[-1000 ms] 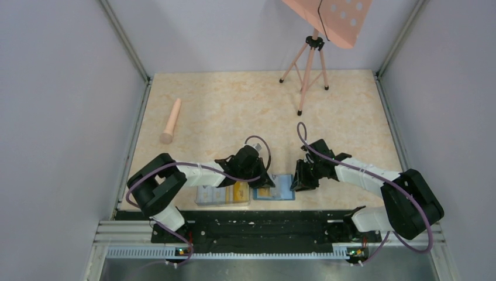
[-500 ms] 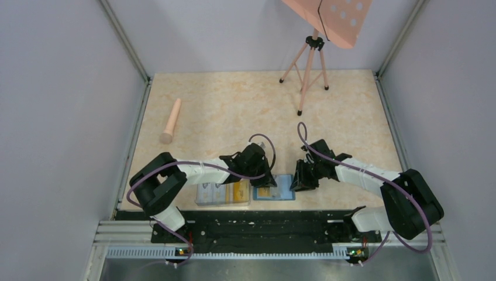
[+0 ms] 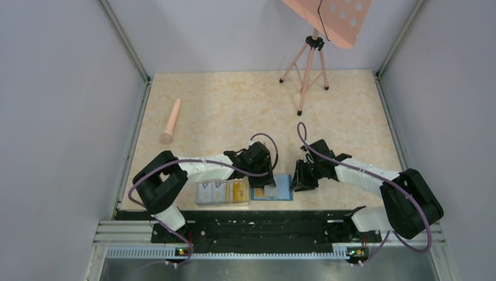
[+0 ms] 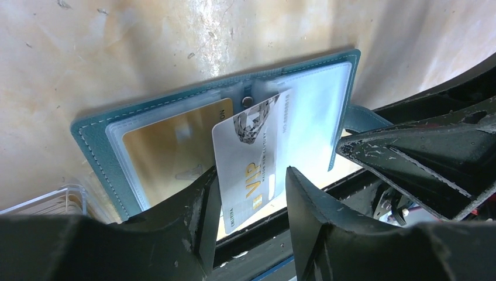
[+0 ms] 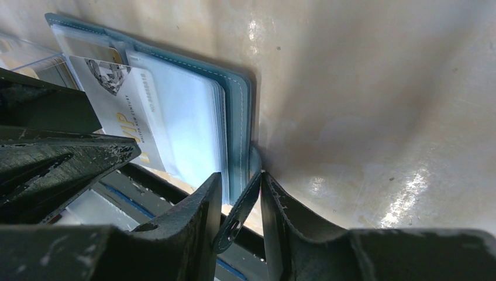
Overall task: Put the credit cards into the card holder
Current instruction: Insert the credit card into the card holder.
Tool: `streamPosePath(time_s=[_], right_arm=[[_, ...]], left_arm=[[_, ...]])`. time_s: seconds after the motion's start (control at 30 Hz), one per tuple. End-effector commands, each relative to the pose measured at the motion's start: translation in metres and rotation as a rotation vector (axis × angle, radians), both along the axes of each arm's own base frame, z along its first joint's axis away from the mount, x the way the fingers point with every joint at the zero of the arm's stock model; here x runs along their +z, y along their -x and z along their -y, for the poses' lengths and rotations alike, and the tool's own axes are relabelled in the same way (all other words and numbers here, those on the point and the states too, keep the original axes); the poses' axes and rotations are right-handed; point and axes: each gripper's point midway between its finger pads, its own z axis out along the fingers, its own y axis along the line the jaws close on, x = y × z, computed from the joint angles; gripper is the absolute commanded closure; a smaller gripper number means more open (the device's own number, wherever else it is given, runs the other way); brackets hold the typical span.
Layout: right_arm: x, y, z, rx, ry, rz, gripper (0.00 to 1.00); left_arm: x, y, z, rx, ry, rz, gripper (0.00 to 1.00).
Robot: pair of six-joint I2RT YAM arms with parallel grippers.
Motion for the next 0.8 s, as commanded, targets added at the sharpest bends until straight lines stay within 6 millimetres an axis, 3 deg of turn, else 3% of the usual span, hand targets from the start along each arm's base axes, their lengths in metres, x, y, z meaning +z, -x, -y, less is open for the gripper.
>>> streamPosePath(time_s=[0.0, 0.17, 0.5, 0.77], right_arm=[[-0.013, 0.004, 0.007, -0.008, 0.032, -0.018, 0.68], [-0.014, 0.005, 0.006, -0.006, 0.026, -0.021, 0.68], [-0.013, 0.006, 0.004, 0.0, 0.012, -0.022, 0.69], [-0.012, 0.005, 0.004, 0.0, 0.01, -0.02, 0.69]], left_arm=[[-0.012, 0.001, -0.008, -0.015, -0.086, -0.007, 0.5], [-0.013, 0.001, -0.002, -0.047, -0.115, -0.008, 0.51], [-0.004, 0.008, 0.033, -0.11, -0.035, -0.031, 0.53], [-0.006, 0.003, 0.002, -0.083, -0.206, 0.009, 0.46]])
